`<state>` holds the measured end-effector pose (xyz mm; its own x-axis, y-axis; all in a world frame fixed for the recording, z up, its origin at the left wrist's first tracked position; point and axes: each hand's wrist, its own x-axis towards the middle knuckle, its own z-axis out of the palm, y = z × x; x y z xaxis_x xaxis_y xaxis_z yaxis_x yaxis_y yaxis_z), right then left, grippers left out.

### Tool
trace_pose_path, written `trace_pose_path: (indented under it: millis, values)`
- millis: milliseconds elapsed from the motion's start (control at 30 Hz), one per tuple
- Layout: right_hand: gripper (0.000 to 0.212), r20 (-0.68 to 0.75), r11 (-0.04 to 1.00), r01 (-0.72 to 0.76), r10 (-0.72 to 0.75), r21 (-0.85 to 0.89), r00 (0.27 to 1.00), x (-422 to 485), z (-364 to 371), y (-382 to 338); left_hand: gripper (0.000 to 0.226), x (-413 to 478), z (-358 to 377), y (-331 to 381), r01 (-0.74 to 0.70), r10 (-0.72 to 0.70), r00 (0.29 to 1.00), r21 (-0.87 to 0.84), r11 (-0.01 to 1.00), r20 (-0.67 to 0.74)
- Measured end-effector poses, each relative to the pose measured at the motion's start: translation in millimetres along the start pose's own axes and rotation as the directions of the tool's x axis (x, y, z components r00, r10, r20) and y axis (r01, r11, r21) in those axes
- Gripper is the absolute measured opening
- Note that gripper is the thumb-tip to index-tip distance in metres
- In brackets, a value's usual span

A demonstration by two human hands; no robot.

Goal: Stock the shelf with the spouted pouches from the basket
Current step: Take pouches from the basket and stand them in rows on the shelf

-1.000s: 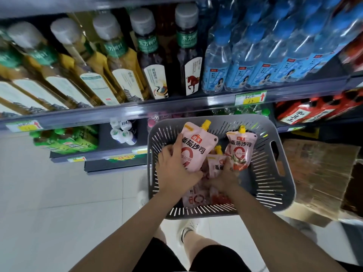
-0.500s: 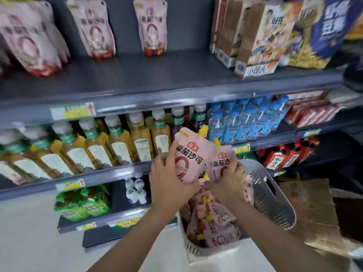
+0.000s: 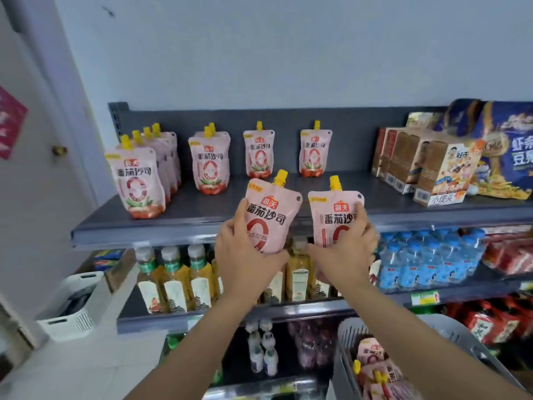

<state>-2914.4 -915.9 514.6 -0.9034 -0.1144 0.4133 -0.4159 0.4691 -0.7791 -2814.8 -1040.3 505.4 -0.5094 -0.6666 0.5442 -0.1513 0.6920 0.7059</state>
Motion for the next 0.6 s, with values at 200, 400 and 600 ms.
trace_pose_path:
  millis: [200,400,600]
  values:
    - [0.119,-0.017,0.984,0.13,-0.129,0.12,0.991,30.3,16.6,-60.6,0.117,82.4,-21.4,-4.6,0.105,-0.105,0.98,-0.01,0.994,-0.169]
    - [0.121,0.027,0.972,0.146,-0.154,0.182,0.988,69.4,57.4,-89.7,0.116,164.8,-9.3,-39.1,0.235,-0.217,0.949,0.052,0.971,-0.229]
    - [0.124,0.071,0.938,0.221,-0.247,0.267,0.966,105.4,109.6,-101.0,0.126,220.8,23.3,-77.8,0.354,-0.344,0.897,-0.015,0.935,-0.276]
